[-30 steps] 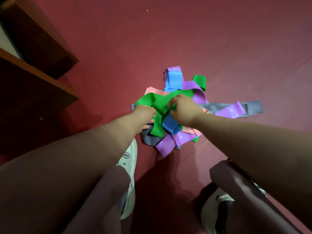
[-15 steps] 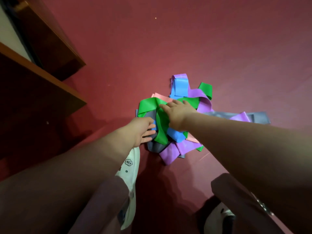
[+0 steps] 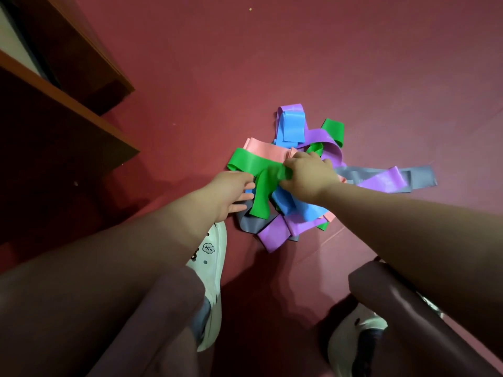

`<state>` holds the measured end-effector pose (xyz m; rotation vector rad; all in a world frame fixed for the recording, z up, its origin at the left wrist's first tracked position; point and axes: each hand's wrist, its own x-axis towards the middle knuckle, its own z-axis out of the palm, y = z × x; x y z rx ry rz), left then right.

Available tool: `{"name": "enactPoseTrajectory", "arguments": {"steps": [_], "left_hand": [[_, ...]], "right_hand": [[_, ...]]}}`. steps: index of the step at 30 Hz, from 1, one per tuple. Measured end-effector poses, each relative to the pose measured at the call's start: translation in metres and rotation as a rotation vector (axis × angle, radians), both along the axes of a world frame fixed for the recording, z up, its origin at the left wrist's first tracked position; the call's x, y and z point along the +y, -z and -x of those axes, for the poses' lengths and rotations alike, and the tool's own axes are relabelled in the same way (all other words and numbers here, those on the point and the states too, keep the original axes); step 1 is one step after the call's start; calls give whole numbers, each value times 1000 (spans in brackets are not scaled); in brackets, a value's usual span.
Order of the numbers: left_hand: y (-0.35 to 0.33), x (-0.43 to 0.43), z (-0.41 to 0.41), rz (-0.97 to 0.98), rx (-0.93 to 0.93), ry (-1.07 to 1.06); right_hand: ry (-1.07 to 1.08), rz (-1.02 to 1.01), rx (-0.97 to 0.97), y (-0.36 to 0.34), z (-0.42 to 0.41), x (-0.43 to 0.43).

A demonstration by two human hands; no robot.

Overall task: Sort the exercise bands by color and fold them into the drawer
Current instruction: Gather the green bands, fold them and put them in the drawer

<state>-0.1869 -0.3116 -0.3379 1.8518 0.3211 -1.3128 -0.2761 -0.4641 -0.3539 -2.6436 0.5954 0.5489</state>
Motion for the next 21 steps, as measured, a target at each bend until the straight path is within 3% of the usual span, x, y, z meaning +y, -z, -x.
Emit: {"name": "enactPoseTrajectory", "arguments": {"steps": [12,21], "left_hand": [[2,-11,6,10,-98,11],[8,-18,10,253,-151,159]], "right_hand": [[340,-370,-301,-10,11,-5],[546,-664,-420,-31,1,-1]]}}
